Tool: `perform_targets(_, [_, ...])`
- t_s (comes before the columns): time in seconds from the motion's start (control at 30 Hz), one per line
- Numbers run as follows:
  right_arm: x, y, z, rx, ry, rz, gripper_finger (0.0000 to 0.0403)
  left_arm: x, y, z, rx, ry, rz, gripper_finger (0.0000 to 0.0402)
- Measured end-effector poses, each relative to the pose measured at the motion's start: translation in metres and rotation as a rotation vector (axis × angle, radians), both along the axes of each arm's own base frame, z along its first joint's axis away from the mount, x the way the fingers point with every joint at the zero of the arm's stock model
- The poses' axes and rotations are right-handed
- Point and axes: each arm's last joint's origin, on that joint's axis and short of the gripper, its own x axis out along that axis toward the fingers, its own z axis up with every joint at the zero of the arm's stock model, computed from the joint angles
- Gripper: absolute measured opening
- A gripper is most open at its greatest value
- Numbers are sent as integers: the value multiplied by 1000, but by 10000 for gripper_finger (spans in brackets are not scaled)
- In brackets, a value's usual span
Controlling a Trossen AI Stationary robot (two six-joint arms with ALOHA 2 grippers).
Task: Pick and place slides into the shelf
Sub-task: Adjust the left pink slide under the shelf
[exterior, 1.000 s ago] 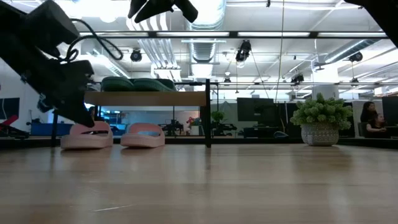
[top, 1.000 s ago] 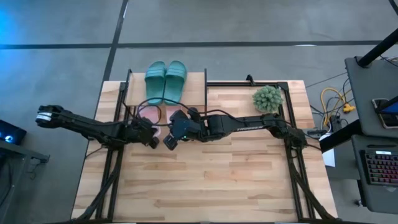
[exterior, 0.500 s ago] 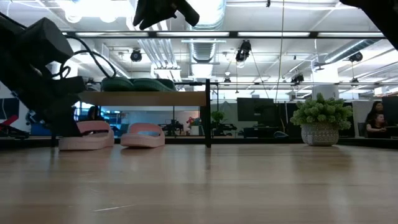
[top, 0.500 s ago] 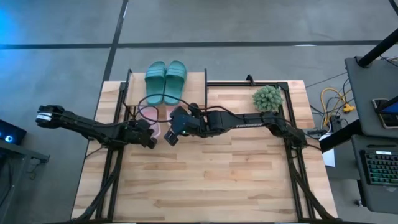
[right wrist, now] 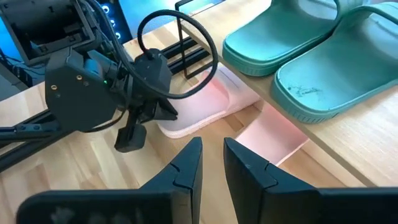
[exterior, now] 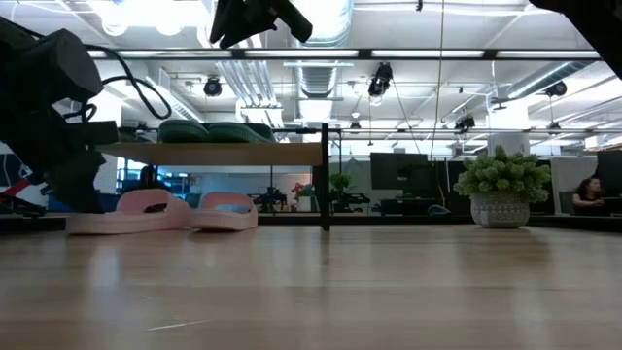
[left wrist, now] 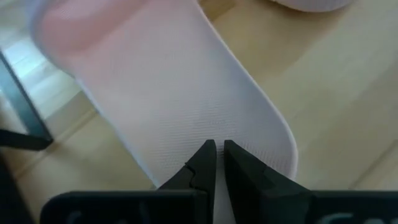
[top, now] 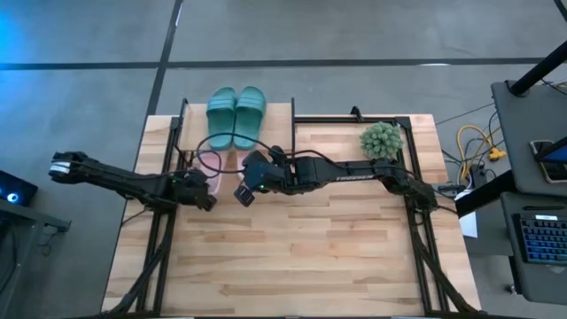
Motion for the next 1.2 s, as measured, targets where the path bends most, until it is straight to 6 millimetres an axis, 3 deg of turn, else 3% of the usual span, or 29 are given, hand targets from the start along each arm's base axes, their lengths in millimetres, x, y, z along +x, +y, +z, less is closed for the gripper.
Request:
perform_targets(0.3, [0, 0, 0, 5, -4, -4, 59, -7, 5, 12, 147, -85, 149, 17])
perform_targets(0.47, [0, 0, 0, 6, -4, -4, 59, -6, 5, 16, 144, -138, 158, 17])
perform_targets(0.7, [0, 0, 0, 6, -4, -4, 59, 3, 1, 42, -6, -243, 100, 17])
perform_targets(1.2, [0, 0, -1, -1, 9, 1, 59, 5, -7, 29, -267, -85, 61, 17])
